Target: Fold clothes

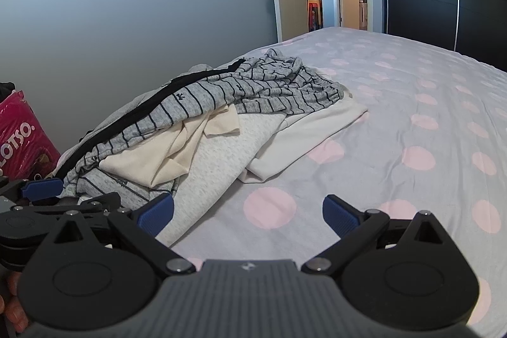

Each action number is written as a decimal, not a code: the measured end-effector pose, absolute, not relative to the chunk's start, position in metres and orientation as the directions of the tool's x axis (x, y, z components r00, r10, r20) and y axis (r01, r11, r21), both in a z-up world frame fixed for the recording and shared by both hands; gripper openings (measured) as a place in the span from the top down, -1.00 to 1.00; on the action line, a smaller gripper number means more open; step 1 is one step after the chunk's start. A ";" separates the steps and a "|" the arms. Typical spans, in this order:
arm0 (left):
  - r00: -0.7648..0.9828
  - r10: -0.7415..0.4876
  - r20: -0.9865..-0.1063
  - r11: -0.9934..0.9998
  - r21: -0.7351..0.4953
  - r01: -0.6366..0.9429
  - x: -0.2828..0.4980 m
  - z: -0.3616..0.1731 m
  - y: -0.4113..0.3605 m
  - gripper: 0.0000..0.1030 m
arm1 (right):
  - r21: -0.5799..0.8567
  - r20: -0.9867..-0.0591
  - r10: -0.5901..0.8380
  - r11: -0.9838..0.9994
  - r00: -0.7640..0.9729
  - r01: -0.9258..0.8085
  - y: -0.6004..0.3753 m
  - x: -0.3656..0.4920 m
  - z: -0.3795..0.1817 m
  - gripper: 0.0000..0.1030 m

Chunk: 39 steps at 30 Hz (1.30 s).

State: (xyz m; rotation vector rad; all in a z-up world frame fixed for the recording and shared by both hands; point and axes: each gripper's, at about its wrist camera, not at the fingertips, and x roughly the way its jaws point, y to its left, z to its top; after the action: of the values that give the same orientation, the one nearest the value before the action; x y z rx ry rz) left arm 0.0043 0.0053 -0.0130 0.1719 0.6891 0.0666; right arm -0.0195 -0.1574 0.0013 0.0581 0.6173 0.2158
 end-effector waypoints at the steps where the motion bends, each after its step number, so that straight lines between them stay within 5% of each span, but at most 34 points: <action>1: 0.770 0.116 -0.628 0.984 0.178 -0.003 0.005 -0.013 0.006 -0.43 | 0.107 -0.562 0.206 0.979 0.801 -0.176 -0.156 -0.021 0.001 -0.96; 8: 0.756 0.066 -0.651 0.992 0.123 0.019 0.011 -0.009 0.017 -0.33 | 0.010 -0.510 0.171 0.981 0.843 -0.193 -0.146 -0.028 0.005 -0.96; 10: 0.733 0.034 -0.679 0.995 0.091 0.038 0.016 -0.007 0.023 -0.08 | 0.018 -0.497 0.157 0.985 0.853 -0.171 -0.148 -0.028 0.006 -0.96; 16: 0.704 0.024 -0.710 0.992 0.105 0.072 0.045 0.004 0.047 0.13 | -0.003 -0.501 0.176 0.979 0.847 -0.205 -0.151 -0.020 0.009 -0.93; 17: 0.707 0.027 -0.707 0.991 0.112 0.074 0.050 0.007 0.053 0.13 | 0.008 -0.510 0.185 0.978 0.840 -0.211 -0.150 -0.017 0.009 -0.88; 19: 0.709 0.013 -0.705 0.991 0.105 0.086 0.063 0.013 0.065 0.13 | 0.023 -0.532 0.200 0.975 0.823 -0.222 -0.147 -0.009 0.009 -0.40; 25: 0.698 -0.068 -0.713 0.974 0.105 0.202 0.112 0.014 0.088 0.12 | 0.011 -0.592 0.212 0.967 0.777 -0.255 -0.128 0.013 0.004 -0.07; 32: 0.684 -0.102 -0.722 0.957 0.116 0.264 0.162 -0.017 0.102 0.13 | 0.038 -0.614 0.225 0.966 0.757 -0.256 -0.130 0.019 -0.009 -0.04; 39: 0.732 -0.080 -0.677 0.979 0.085 0.185 0.183 -0.019 0.120 -0.08 | 0.041 -0.652 0.236 0.960 0.720 -0.277 -0.132 0.016 -0.027 -0.05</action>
State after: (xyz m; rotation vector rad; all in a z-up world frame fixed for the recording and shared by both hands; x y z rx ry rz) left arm 0.1835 0.1199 -0.0192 0.1501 0.7365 -0.1462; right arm 0.0160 -0.1318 -0.0272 -0.0613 0.7121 0.2834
